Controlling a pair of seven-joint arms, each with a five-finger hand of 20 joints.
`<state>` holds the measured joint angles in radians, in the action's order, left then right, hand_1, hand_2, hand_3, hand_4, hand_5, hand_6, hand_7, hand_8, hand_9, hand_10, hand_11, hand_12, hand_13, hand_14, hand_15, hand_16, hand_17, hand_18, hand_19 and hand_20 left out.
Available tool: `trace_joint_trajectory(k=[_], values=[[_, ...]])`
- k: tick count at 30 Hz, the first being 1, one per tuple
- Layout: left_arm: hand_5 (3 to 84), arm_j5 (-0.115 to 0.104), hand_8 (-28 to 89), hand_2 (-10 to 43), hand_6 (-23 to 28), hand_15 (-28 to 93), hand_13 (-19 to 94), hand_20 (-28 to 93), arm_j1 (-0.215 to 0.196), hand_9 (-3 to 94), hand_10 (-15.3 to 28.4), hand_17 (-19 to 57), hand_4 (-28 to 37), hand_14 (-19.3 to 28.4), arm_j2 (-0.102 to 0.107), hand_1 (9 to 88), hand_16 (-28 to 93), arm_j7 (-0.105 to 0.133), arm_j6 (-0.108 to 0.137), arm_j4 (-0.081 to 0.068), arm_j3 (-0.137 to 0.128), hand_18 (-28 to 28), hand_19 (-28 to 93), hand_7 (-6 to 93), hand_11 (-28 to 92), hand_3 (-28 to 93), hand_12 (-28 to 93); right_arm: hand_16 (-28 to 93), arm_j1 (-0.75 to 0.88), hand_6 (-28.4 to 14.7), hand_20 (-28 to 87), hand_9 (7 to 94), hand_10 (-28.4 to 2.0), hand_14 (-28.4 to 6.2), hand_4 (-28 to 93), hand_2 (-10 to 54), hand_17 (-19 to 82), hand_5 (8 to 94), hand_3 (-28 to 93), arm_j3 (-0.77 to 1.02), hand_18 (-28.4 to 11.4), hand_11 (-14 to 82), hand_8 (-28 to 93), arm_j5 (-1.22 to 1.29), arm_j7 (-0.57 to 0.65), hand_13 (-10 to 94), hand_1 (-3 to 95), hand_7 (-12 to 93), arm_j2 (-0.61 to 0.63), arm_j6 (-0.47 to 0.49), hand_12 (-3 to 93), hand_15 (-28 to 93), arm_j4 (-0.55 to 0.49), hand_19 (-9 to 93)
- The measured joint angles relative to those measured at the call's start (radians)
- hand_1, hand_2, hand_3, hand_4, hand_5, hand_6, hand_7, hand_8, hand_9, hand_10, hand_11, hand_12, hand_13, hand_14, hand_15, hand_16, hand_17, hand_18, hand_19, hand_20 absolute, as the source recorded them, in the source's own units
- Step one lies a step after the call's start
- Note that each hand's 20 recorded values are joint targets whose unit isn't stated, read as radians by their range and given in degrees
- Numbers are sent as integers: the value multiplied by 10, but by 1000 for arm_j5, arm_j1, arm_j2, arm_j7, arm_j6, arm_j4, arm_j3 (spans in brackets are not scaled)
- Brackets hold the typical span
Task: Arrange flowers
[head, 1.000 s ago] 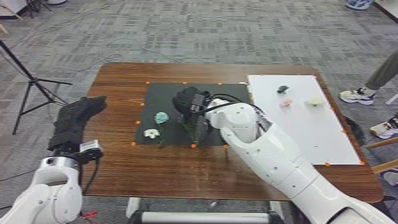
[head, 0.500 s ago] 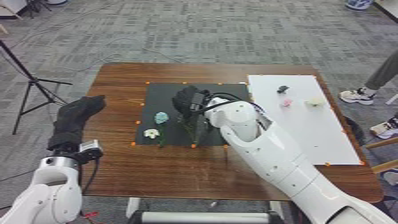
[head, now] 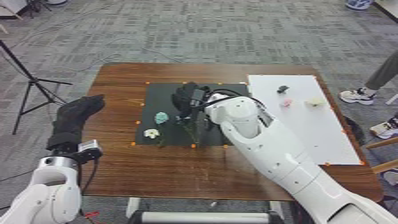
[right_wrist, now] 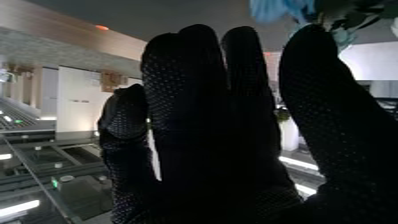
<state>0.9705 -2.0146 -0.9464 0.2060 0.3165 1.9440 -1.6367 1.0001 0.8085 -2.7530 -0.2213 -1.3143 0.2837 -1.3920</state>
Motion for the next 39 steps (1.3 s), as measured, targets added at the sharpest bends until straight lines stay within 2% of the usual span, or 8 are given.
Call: trace_joint_trajectory(k=[8,11,18,21,26,29,34,39], values=[[564,1,-95,71,-13,181,382,151,-2,525,142,51,-275,164,0,263,-29,-1,-1,1,0,100,69,172,203,687,95,329,-13,8,575,680,-116,-100,-235,-95,319,633,723,-9,-213,179,-74,18,10,657,413,270,16,8,181,581,-17,757],[564,2,-94,69,-13,181,382,151,-3,525,143,51,-273,164,0,262,-29,-2,-2,1,0,99,68,172,203,687,95,313,-25,11,560,659,-118,-106,-227,-95,306,609,728,-15,-210,176,-139,60,26,636,399,279,38,20,181,561,-42,732],[563,3,-95,63,-13,181,382,152,-5,526,142,50,-272,165,0,261,-28,-5,-2,2,0,99,66,172,204,689,95,275,-21,9,519,596,-123,-117,-230,-95,271,537,728,39,-209,157,-135,266,101,595,349,268,157,41,182,455,-248,671],[563,4,-94,61,-13,181,382,152,-6,525,142,50,-271,165,0,261,-28,-6,-2,2,-3,99,65,172,204,689,95,272,10,3,514,548,-136,-122,-232,-95,256,498,725,125,-212,138,-132,321,107,567,325,258,219,-8,181,437,-349,659],[563,5,-94,59,-14,181,381,153,-11,525,142,50,-271,165,0,260,-28,-6,-2,3,-6,99,65,173,204,690,95,269,96,-13,502,491,-148,-135,-232,-95,235,442,711,280,-216,106,-115,366,111,529,274,224,344,-196,185,403,-464,635],[563,5,-95,59,-15,181,381,153,-13,525,142,50,-269,165,-1,260,-28,-5,-2,5,-7,99,65,174,203,689,96,270,170,-12,503,492,-148,-137,-234,-95,233,443,709,392,-219,104,-110,375,111,530,266,219,410,-233,188,402,-503,635],[563,5,-95,58,-15,181,382,152,-25,525,142,50,-267,165,-5,262,-28,-1,-2,13,-15,100,65,174,203,686,96,283,273,1,528,552,-127,-130,-237,-95,251,483,717,521,-224,130,-115,380,119,582,299,238,479,-229,188,446,-491,678],[563,5,-95,57,-16,181,382,152,-32,525,142,50,-267,165,-9,264,-28,2,-2,15,-16,100,65,175,203,685,96,284,280,10,537,576,-122,-124,-244,-95,262,499,722,485,-222,149,-129,365,122,604,325,265,499,-284,185,464,-354,693]])
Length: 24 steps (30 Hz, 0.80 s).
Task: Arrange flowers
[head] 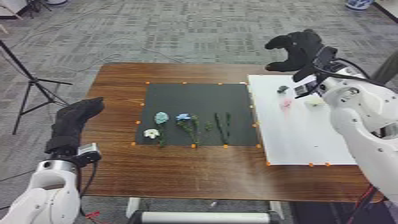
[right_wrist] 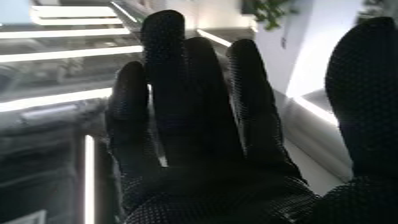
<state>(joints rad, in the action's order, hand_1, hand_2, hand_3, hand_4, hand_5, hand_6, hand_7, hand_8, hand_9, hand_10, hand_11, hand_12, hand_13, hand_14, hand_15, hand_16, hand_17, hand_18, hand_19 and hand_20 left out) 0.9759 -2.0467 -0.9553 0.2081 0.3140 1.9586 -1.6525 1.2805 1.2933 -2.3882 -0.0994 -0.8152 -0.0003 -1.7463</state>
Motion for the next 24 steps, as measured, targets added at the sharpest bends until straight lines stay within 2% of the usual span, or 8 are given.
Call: trace_joint_trajectory(k=[3,7,11,24], values=[[564,0,-96,57,-16,181,382,152,0,524,142,50,-266,164,-3,264,-28,1,-1,0,1,100,64,174,203,684,96,283,-22,11,538,584,-123,-119,-245,-95,267,499,725,-42,-221,154,-134,-41,-4,611,330,270,-6,-20,184,466,98,695],[563,2,-95,57,-16,180,382,152,0,523,142,49,-265,165,-6,264,-28,3,-6,0,4,100,64,175,202,683,96,283,-42,13,539,586,-124,-120,-246,-95,267,500,728,-48,-221,157,-136,-114,-16,612,332,277,-32,24,184,468,178,697],[564,4,-96,56,-16,181,382,152,-1,524,142,49,-264,165,-9,265,-27,5,-8,0,5,100,63,175,202,682,96,284,-38,15,539,592,-123,-121,-248,-95,268,505,727,-21,-221,162,-140,-130,-22,614,338,282,-48,90,185,472,207,698],[564,3,-96,56,-17,180,382,152,-9,524,142,50,-263,165,-16,265,-27,10,-8,4,5,100,62,175,203,681,96,285,31,18,540,606,-121,-121,-250,-95,272,512,733,61,-220,174,-146,-178,-55,619,346,291,-67,97,185,486,300,700]])
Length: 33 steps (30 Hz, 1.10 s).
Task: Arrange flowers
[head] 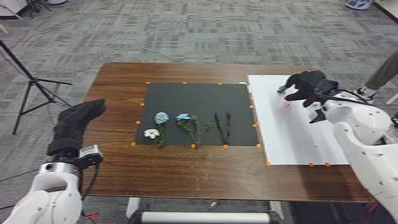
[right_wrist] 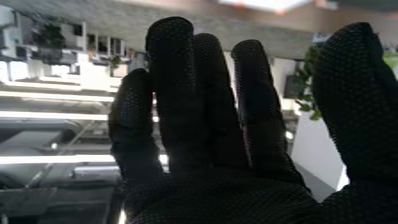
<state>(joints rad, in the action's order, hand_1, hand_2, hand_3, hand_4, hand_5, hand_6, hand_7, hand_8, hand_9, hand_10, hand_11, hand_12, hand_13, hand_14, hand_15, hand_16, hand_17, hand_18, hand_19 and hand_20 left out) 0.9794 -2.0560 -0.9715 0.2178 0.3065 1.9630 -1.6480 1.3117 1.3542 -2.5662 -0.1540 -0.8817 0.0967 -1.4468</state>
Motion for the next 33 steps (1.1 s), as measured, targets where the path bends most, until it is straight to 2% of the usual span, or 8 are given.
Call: trace_joint_trajectory(k=[13,16,18,20,22,28,33], values=[[565,0,-96,55,-19,180,382,152,0,524,142,49,-263,165,-4,265,-27,1,-2,1,6,100,62,176,203,682,96,288,12,21,542,629,-120,-116,-254,-95,282,525,732,10,-219,185,-149,-47,-12,633,377,301,-58,-3,186,504,75,708],[565,0,-96,55,-19,180,383,152,0,524,142,49,-264,165,-5,265,-27,1,-3,1,7,100,61,176,203,682,96,292,12,39,545,675,-112,-110,-262,-95,298,562,719,13,-216,200,-152,-60,-15,655,425,326,-73,-8,185,518,95,719],[565,0,-96,55,-19,180,383,152,0,524,142,49,-264,165,-7,265,-27,0,-3,2,8,100,62,176,203,681,96,301,12,41,549,721,-103,-104,-265,-95,312,596,656,12,-214,190,-69,-68,-16,677,497,362,-82,-16,211,526,110,728],[565,0,-96,56,-18,179,383,152,0,524,142,49,-264,165,-7,265,-27,0,-4,2,8,100,61,175,202,681,96,317,12,43,556,806,-88,-95,-255,-95,330,665,621,6,-211,118,-47,-71,-14,703,552,359,-87,-49,301,533,120,741],[564,0,-96,56,-16,180,383,152,0,524,142,49,-265,165,-7,263,-27,-1,-4,2,9,100,61,174,202,681,96,327,12,46,562,854,-88,-91,-259,-95,343,719,626,-9,-211,113,-34,-71,-9,721,571,346,-87,-102,323,539,128,750],[562,0,-94,57,-12,179,383,152,0,524,142,49,-267,165,-7,260,-27,-1,-4,2,8,100,62,169,201,683,96,340,9,42,570,880,-87,-91,-258,-95,352,753,629,-86,-212,111,-21,-1,7,735,584,325,-59,-249,332,551,142,760],[561,0,-93,57,-13,179,383,152,0,524,142,49,-266,165,-5,259,-27,-3,-5,2,7,100,62,171,201,682,96,345,21,41,572,883,-90,-91,-255,-95,352,764,631,-130,-213,105,-19,112,37,734,583,312,-1,-266,334,551,61,759]])
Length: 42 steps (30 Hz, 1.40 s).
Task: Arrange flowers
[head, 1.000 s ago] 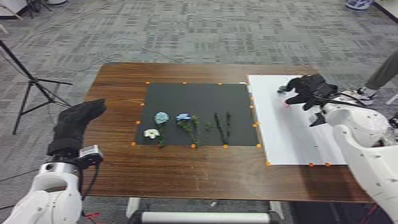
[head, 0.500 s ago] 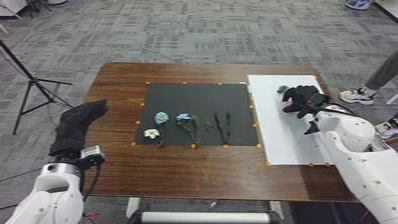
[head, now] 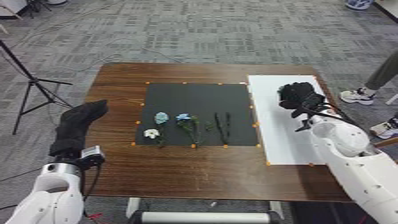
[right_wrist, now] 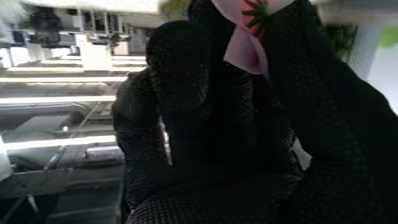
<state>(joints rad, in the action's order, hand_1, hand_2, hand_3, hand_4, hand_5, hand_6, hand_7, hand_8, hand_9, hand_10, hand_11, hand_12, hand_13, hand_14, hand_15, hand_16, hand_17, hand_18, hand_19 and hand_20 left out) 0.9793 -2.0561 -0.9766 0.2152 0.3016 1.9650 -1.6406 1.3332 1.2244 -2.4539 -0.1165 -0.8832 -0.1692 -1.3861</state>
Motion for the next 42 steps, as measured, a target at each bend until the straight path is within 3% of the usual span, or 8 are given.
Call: trace_joint_trajectory(k=[8,17,28,35,42], values=[[562,0,-94,56,-13,179,383,152,0,523,141,48,-265,166,5,260,-27,0,-1,1,-3,100,62,171,201,683,96,348,-54,43,573,887,-89,-90,-252,-95,353,767,631,-127,-212,98,-16,102,61,733,583,306,116,10,334,551,-204,759],[562,0,-94,56,-13,179,383,152,0,524,142,48,-265,166,11,259,-27,1,-1,2,-7,100,61,170,201,683,97,350,-230,45,571,885,-87,-89,-252,-95,352,770,633,-358,-211,90,-15,125,36,731,579,303,122,93,333,550,-368,760],[562,0,-94,56,-14,178,382,152,3,524,142,48,-266,166,12,260,-26,0,-1,2,-4,100,61,171,201,682,96,350,-330,48,571,893,-84,-89,-252,-95,351,772,637,-505,-212,84,-15,94,5,730,574,301,-28,180,321,549,-326,761],[562,0,-94,56,-12,179,382,152,2,524,141,48,-266,166,12,260,-26,0,-1,2,-5,99,60,171,201,682,96,351,-332,48,569,893,-84,-90,-252,-95,351,774,636,-511,-212,84,-13,98,104,728,574,295,-137,284,317,550,-257,761],[562,0,-93,55,-13,179,382,151,2,523,141,47,-266,166,11,259,-26,0,-1,3,-4,99,60,171,201,682,96,350,-304,49,568,894,-83,-90,-253,-95,350,777,635,-483,-212,83,-10,25,97,727,575,291,-213,286,316,551,-188,763]])
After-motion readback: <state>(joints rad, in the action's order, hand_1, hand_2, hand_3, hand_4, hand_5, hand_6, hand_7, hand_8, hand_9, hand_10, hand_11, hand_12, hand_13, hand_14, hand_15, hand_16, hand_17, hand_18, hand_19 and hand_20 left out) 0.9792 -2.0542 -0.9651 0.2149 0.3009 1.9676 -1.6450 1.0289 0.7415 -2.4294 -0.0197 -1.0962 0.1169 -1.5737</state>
